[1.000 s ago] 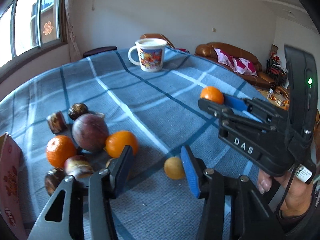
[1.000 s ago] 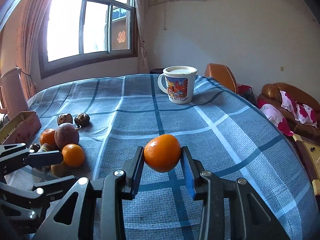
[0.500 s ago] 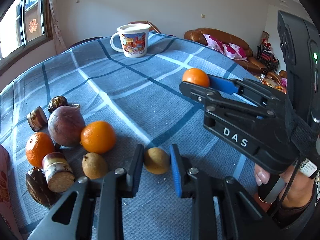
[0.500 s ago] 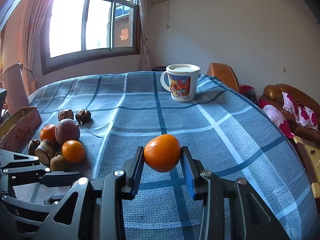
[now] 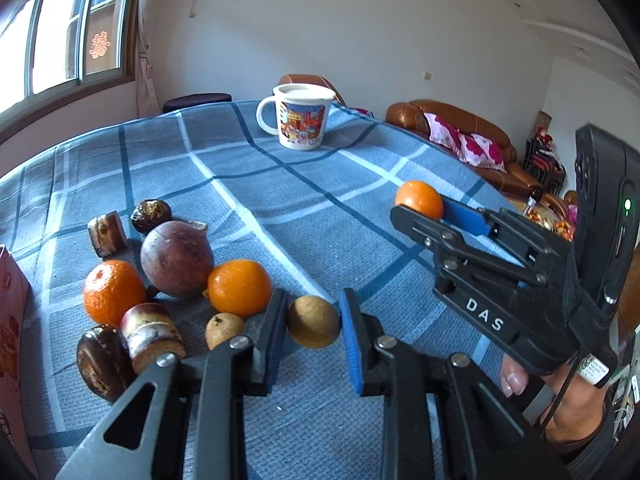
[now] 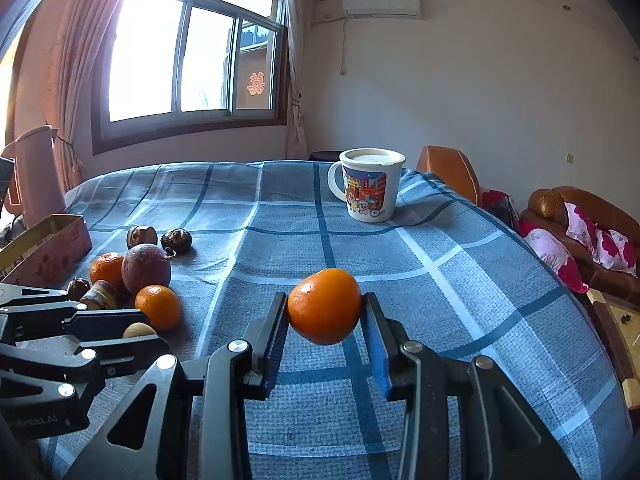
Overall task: Organize fruits
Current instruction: 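Grasp the small brown pear with the left gripper while the right gripper holds the orange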
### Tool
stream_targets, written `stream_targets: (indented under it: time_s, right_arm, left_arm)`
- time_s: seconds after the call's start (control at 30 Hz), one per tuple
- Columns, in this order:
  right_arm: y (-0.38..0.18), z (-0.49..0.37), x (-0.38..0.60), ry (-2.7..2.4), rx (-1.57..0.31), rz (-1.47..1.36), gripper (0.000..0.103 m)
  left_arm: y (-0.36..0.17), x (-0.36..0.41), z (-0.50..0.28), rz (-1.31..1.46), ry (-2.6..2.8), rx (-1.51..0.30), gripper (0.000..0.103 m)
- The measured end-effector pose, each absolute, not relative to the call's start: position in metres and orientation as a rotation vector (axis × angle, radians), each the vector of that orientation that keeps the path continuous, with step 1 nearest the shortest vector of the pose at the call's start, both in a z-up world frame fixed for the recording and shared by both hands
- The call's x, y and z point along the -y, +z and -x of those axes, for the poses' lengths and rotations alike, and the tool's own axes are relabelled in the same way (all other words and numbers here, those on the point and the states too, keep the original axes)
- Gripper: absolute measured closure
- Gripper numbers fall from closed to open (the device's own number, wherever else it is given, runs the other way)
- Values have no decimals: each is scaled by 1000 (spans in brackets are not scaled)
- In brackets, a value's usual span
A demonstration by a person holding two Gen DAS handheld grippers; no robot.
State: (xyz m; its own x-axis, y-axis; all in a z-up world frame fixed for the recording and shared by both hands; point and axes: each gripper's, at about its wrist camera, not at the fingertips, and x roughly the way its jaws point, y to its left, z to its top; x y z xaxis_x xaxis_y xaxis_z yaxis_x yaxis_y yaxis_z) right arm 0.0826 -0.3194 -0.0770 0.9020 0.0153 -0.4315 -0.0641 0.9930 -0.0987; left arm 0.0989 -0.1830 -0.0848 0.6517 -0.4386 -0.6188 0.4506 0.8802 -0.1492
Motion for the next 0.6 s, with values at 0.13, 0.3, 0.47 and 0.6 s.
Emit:
stream_targets:
  time_s: [0.13,0.3,0.47,0.6]
  right_arm:
    - [-76,-79,318,53,-419,116,65]
    - [-75,-76,317,62,-398,118,65]
    - [-74,-73,317,67,-378,117,65]
    - [-74,-69,316,74,-360,116,65]
  left_arm:
    - [-81,175,-96,16,-486,-660,75]
    - [-78,169,-96,47,-474,-632,75]
    - [-76,164,-92,59,-468,-602,75]
    - [-74,163,-87,55,-458,-574,75]
